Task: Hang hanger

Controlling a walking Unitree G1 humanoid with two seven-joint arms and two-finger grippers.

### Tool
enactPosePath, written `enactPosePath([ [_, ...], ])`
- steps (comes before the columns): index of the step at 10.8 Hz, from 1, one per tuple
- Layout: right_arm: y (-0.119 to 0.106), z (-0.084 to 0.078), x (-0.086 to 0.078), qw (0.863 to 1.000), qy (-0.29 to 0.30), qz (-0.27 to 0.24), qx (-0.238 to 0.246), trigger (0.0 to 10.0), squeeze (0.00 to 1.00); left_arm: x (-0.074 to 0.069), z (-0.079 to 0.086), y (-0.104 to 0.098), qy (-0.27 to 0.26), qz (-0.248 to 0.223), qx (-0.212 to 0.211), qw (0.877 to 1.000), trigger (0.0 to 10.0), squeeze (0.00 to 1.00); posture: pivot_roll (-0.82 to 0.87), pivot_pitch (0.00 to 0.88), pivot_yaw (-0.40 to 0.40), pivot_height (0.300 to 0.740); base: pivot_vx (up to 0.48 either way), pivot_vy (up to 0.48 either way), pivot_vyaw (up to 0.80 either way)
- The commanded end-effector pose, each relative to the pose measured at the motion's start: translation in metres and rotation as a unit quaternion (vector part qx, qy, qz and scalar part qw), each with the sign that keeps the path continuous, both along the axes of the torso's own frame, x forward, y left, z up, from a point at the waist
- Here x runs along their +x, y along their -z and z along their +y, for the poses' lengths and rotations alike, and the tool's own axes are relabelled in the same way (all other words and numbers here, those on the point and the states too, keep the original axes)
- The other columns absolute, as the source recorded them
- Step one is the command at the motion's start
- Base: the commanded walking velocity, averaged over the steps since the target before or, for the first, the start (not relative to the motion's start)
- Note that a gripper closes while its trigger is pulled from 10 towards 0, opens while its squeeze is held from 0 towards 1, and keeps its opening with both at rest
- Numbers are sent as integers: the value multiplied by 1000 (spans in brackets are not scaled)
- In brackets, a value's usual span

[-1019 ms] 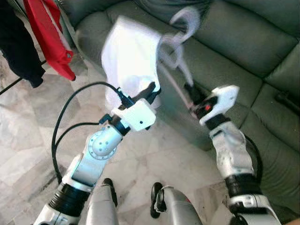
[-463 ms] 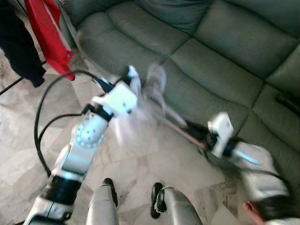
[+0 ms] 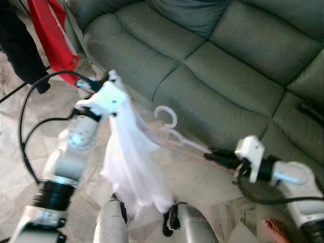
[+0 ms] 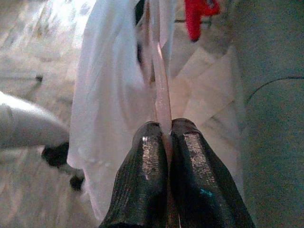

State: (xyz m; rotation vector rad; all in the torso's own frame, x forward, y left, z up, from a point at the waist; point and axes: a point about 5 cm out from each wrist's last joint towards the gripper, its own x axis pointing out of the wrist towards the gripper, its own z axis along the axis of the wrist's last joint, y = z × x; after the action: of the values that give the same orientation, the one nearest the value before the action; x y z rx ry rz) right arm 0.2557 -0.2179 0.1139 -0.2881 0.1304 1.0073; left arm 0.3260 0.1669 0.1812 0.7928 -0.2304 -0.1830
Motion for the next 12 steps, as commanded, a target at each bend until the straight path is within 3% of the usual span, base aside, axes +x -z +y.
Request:
enactPosePath([
  [1, -19, -5, 5, 999, 9, -29, 44, 10000, 0, -1, -6, 4, 25, 18, 7, 1000, 10000, 0, 22, 247, -67, 740, 0, 0, 0],
  [5, -35, 1, 17, 995, 5, -41, 91, 10000, 0, -18, -32, 9, 164, 38, 72, 983, 10000, 0, 30, 250, -71, 740, 0, 0, 0],
  [6, -33, 3, 17, 995, 3, -33, 91, 10000, 0, -21, -32, 12, 188, 38, 148, 970, 10000, 0, 33, 252, -72, 740, 0, 0, 0],
  [7, -23, -1, 21, 997, 28, -64, 19, 10000, 0, -7, -8, 8, 97, 26, 150, 984, 10000, 0, 33, 252, -72, 740, 0, 0, 0],
  [8, -21, -9, 25, 995, 63, -80, -3, 10000, 0, -1, 7, 2, 49, 16, 148, 988, 10000, 0, 29, 254, -76, 740, 0, 0, 0],
  [9, -25, -10, 22, 996, 65, -59, 35, 10000, 0, 4, 21, -8, 3, -1, 142, 990, 10000, 0, 29, 254, -76, 740, 0, 0, 0],
  [11, -20, -11, 19, 997, 51, -63, -1, 10000, 0, 8, 30, -7, -24, 0, 152, 988, 10000, 0, 17, 257, -74, 740, 0, 0, 0],
  [12, -20, -8, 14, 999, 24, -41, 17, 10000, 0, 11, 26, -13, -22, -8, 143, 989, 10000, 0, 15, 257, -74, 740, 0, 0, 0],
])
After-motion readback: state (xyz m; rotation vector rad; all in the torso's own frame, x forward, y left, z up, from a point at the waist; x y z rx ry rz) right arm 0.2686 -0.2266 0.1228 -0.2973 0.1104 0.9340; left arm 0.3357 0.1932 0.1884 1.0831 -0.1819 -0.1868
